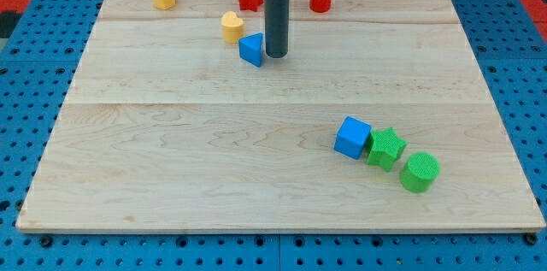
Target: Put the blue triangle at the bottom of the yellow heart
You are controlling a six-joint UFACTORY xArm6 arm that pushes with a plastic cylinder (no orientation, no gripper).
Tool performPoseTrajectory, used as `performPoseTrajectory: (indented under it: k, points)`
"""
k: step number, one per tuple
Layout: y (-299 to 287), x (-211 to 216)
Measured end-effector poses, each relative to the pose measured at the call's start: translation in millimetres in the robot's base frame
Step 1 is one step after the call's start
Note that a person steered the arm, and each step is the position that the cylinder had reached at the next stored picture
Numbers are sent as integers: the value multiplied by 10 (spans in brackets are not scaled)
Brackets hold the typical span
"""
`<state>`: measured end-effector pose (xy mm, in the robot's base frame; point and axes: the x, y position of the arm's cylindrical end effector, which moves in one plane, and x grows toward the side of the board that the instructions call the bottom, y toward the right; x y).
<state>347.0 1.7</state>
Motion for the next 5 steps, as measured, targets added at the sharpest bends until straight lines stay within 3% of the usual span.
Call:
performPoseTrajectory:
  k: [5]
  points:
    - [81, -148]
